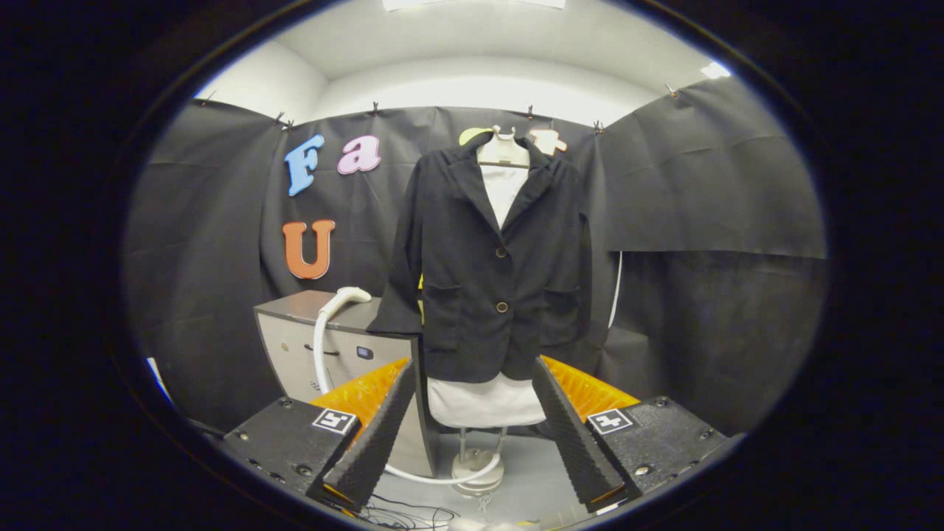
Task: Iron the clothes twice with a garment steamer, once on the left side and once on the right side.
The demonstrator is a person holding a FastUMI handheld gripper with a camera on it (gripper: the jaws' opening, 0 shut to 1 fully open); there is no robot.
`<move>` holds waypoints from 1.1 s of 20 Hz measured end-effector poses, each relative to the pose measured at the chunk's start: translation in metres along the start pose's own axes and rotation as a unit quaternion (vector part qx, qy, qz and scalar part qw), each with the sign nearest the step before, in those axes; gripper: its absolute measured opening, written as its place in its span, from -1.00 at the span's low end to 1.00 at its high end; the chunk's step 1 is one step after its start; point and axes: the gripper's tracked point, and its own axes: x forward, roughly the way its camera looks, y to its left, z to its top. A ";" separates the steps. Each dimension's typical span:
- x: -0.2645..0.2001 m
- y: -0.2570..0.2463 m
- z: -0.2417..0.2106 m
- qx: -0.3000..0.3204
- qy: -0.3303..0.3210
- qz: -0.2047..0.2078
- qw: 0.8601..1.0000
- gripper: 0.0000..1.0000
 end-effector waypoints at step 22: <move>0.216 0.212 0.108 0.015 0.010 0.106 0.994 0.97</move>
